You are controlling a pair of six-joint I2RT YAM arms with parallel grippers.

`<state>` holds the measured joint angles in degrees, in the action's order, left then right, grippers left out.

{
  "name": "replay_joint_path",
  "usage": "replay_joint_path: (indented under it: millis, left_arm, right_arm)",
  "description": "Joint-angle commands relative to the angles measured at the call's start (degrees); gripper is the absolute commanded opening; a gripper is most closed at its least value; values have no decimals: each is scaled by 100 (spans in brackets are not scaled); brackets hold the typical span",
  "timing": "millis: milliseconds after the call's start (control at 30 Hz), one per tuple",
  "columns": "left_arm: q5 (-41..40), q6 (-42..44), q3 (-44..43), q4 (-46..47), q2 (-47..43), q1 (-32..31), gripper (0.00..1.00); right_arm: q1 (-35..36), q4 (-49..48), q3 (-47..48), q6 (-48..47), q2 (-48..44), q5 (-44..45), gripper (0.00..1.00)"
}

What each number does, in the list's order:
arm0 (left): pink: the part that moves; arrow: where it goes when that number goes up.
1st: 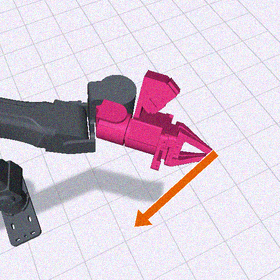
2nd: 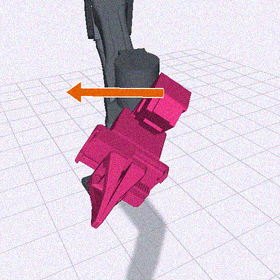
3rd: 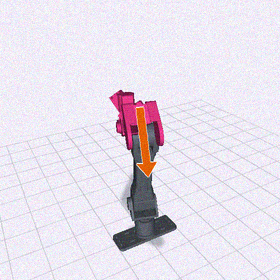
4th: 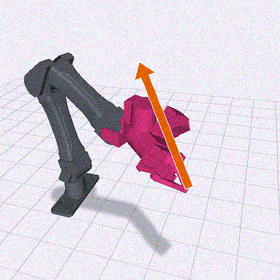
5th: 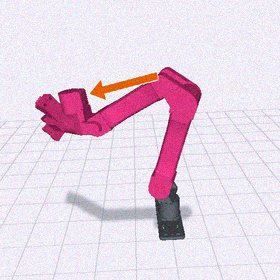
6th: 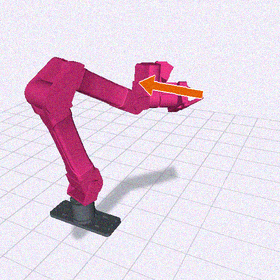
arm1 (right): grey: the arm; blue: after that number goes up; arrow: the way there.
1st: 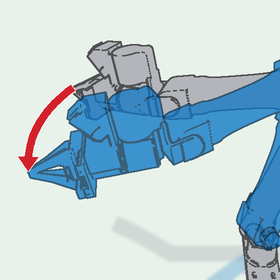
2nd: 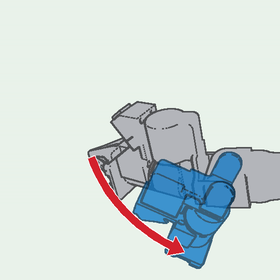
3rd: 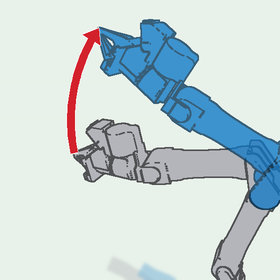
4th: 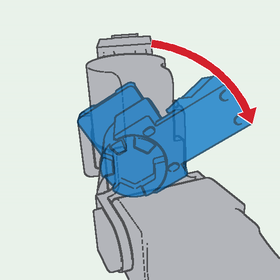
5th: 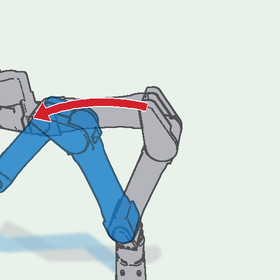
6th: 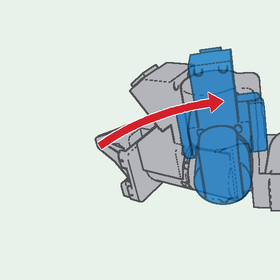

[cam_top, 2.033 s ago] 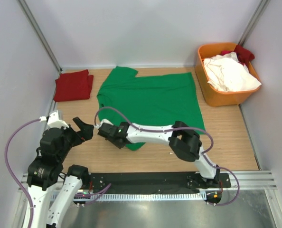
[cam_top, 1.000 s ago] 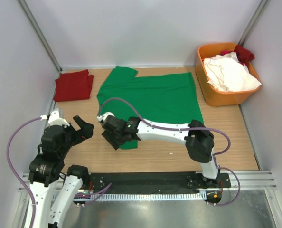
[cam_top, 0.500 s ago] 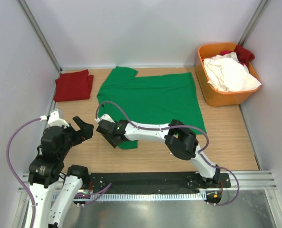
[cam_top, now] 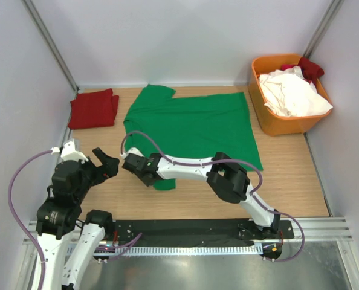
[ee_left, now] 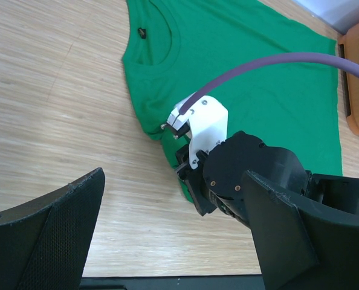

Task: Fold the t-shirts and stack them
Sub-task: Flatten the tshirt out

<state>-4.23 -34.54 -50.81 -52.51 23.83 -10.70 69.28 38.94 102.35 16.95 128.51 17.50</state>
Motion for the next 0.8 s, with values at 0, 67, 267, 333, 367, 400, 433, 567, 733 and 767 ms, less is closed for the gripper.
replay_joint_path:
  millis: [0,67,267,333,367,400,433,567,733,767]
  left_arm:
    - [98,-17,18,215,7,42,95]
    - [98,-17,9,215,7,42,95]
    - [80,-26,9,206,7,42,95]
    - [63,-26,9,197,7,42,95]
    - [63,-26,9,206,7,42,95]
    - [63,-26,9,198,7,42,95]
    - [54,-26,9,206,-10,42,95]
    - [71,-26,9,198,16,42,95]
    - [211,-9,-8,180,130,42,95]
    - [325,53,-52,145,200,42,94]
  right_arm:
    - [7,114,233,-383,-519,-482,1]
    - [-19,227,251,-613,-730,-1403,1]
    - [-510,18,-249,-790,-1758,-3268,1]
    - [-678,-18,-425,-781,-1899,-3375,2]
    - [-879,-9,-583,-729,-1891,-3428,30]
    - [-959,52,-628,-711,-1856,-3541,58]
    - [-1038,131,-663,-693,-1751,-3534,69]
    - [-1083,334,-838,-693,-1610,-3217,80]
    - [-1083,141,-1181,-570,-1846,-2982,80]
    - [-1092,123,-1277,-535,-1890,-2876,80]
